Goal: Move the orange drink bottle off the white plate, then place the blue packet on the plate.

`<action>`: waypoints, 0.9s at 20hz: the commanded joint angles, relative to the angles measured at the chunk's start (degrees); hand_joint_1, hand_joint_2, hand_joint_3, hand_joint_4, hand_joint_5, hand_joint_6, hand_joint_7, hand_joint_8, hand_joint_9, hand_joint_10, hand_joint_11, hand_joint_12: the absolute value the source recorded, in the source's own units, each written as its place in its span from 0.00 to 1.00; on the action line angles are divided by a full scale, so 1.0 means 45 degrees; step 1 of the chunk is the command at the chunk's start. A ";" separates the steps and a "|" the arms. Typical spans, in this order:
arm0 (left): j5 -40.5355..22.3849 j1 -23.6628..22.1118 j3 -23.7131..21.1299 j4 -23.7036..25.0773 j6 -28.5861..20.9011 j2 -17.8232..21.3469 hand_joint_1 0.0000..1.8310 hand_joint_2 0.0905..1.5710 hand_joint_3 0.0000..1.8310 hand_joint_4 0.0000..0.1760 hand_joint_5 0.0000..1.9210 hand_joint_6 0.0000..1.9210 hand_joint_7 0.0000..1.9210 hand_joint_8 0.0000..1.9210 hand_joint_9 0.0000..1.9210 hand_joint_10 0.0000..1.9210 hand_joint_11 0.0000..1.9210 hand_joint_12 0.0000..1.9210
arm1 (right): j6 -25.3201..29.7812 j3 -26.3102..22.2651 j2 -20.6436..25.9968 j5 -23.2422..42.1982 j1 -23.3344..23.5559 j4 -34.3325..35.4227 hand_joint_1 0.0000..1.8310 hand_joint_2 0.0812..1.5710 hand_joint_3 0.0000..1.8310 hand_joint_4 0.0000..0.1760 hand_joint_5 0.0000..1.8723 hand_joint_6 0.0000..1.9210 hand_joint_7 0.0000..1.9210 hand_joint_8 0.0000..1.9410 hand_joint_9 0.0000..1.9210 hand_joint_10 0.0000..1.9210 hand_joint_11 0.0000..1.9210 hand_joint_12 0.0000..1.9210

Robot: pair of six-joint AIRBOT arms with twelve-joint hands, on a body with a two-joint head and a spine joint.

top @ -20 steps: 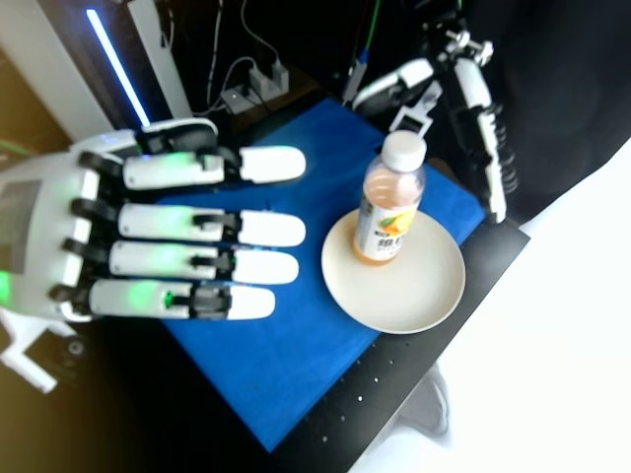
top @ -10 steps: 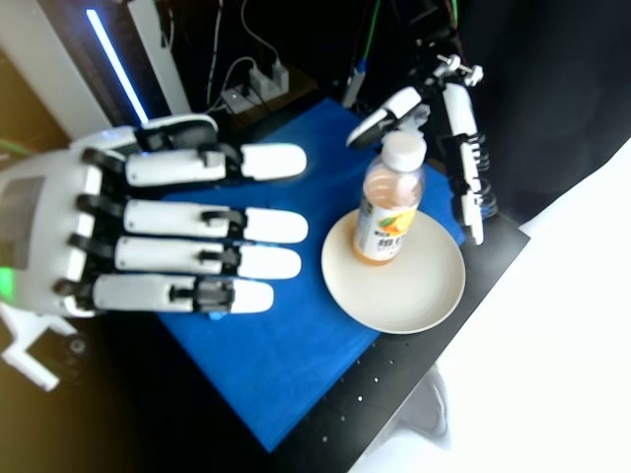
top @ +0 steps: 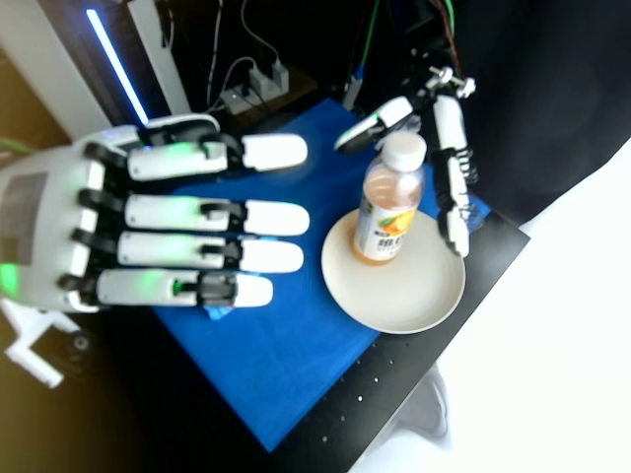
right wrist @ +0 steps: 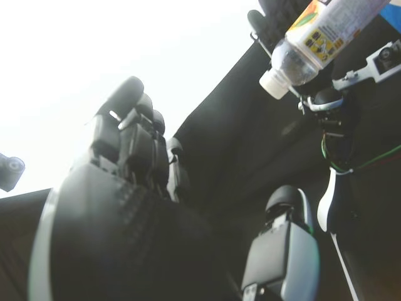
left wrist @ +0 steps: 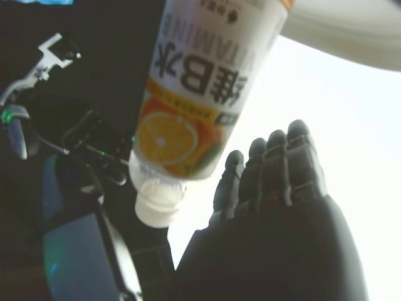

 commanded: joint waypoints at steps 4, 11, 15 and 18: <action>-0.1399 -0.0170 0.0439 -0.0632 -0.0386 -0.0481 0.34 0.38 0.00 0.41 0.02 0.00 0.03 0.00 0.00 0.00 0.00 0.00 | 0.0137 -0.0024 0.0014 0.1612 0.0240 0.0233 0.24 0.51 0.00 0.88 0.07 0.00 0.11 0.00 0.16 0.00 0.00 0.64; -0.1120 -0.0185 0.0869 -0.0698 -0.0530 -0.0817 0.54 0.50 0.00 0.00 0.18 0.01 0.21 0.01 0.23 0.01 0.18 0.06 | 0.0242 -0.0037 0.0015 0.1649 0.0240 0.0192 0.24 0.51 0.00 0.82 0.06 0.00 0.09 0.00 0.12 0.00 0.00 0.57; -0.1004 -0.0176 0.0933 -0.0702 -0.0534 -0.0826 0.79 0.66 0.01 0.00 0.45 0.01 0.46 0.44 0.47 0.48 0.37 0.19 | 0.0258 -0.0047 0.0015 0.1686 0.0240 0.0192 0.25 0.52 0.00 0.83 0.06 0.00 0.10 0.00 0.13 0.01 0.00 0.59; -0.0973 -0.0177 0.1004 -0.0730 -0.0535 -0.0859 0.75 0.68 0.00 0.00 0.54 0.47 0.54 0.49 0.45 0.59 0.36 0.35 | 0.0261 -0.0054 0.0015 0.1708 0.0240 0.0192 0.24 0.53 0.00 0.77 0.06 0.00 0.10 0.00 0.14 0.00 0.00 0.60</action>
